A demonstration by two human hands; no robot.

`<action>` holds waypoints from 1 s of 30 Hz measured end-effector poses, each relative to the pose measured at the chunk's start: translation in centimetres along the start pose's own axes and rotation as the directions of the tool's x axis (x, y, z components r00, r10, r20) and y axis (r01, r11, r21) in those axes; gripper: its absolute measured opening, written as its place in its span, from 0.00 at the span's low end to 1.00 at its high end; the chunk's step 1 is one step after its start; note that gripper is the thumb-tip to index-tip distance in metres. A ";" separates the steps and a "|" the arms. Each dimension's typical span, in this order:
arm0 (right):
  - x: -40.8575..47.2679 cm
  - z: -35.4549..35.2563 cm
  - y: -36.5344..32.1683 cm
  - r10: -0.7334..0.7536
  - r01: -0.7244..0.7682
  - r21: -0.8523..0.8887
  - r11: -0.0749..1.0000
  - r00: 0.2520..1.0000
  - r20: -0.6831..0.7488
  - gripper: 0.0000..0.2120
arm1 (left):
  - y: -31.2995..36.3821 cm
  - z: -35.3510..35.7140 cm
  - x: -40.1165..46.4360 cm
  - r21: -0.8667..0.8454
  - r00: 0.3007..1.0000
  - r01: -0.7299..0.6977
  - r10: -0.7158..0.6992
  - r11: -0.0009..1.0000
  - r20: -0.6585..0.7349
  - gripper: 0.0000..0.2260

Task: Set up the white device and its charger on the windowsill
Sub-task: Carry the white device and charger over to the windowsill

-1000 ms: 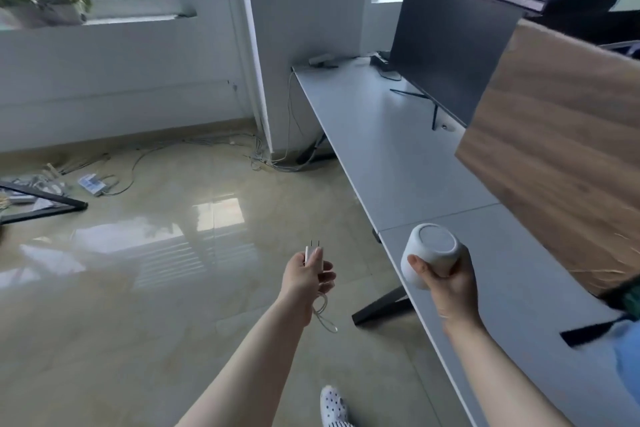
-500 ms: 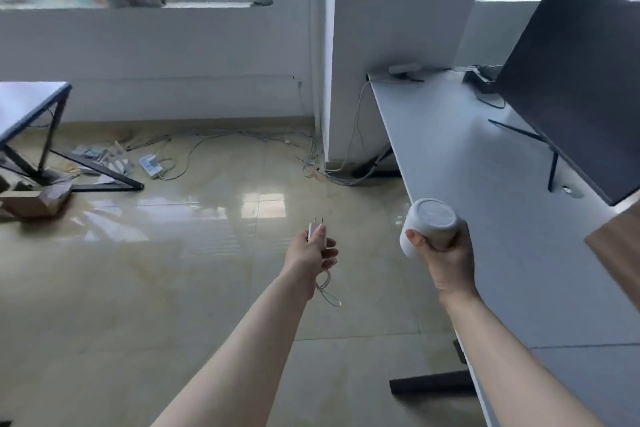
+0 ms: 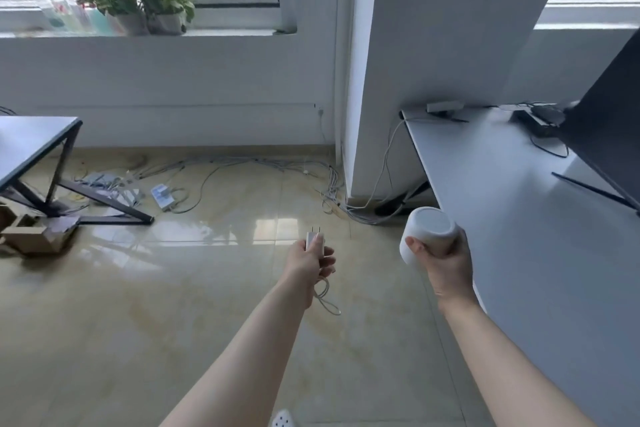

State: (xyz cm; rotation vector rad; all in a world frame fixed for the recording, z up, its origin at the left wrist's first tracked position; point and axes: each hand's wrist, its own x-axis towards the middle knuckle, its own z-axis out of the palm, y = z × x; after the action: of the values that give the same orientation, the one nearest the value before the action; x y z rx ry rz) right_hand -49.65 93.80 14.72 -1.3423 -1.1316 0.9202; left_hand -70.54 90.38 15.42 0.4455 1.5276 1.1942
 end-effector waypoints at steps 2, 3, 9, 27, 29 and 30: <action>2.6 3.1 -0.5 0.006 -0.006 0.011 1.000 1.000 0.007 0.29 | 2.8 -0.9 3.3 -0.006 1.000 -0.009 0.009 1.000 -0.004 0.13; 4.0 4.8 -0.9 0.002 -0.002 0.013 1.000 1.000 0.004 0.29 | 4.4 -1.3 5.0 -0.006 1.000 -0.018 0.018 1.000 -0.002 0.13; 11.5 14.2 -3.1 -0.009 0.009 0.028 1.000 1.000 0.004 0.30 | 12.6 -4.3 13.7 0.019 0.999 -0.053 0.054 0.998 -0.011 0.15; 37.2 38.8 -2.3 0.001 -0.006 0.028 1.000 0.983 0.184 0.28 | 28.5 -7.1 40.3 -0.061 0.981 -0.082 0.070 0.995 -0.180 0.13; 40.1 41.6 -2.6 0.007 -0.016 0.038 0.999 0.975 0.224 0.28 | 30.5 -7.6 42.8 -0.079 0.973 -0.100 0.081 0.992 -0.215 0.12; 41.4 42.9 -2.8 0.010 -0.019 0.037 0.999 0.971 0.240 0.28 | 31.4 -7.9 44.0 -0.084 0.971 -0.099 0.078 0.992 -0.228 0.12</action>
State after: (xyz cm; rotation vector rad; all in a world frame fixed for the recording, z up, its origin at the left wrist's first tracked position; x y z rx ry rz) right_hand -81.33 144.34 16.68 -1.2321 -1.2817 1.1326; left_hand -102.00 134.87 18.87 0.3270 1.6480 1.4197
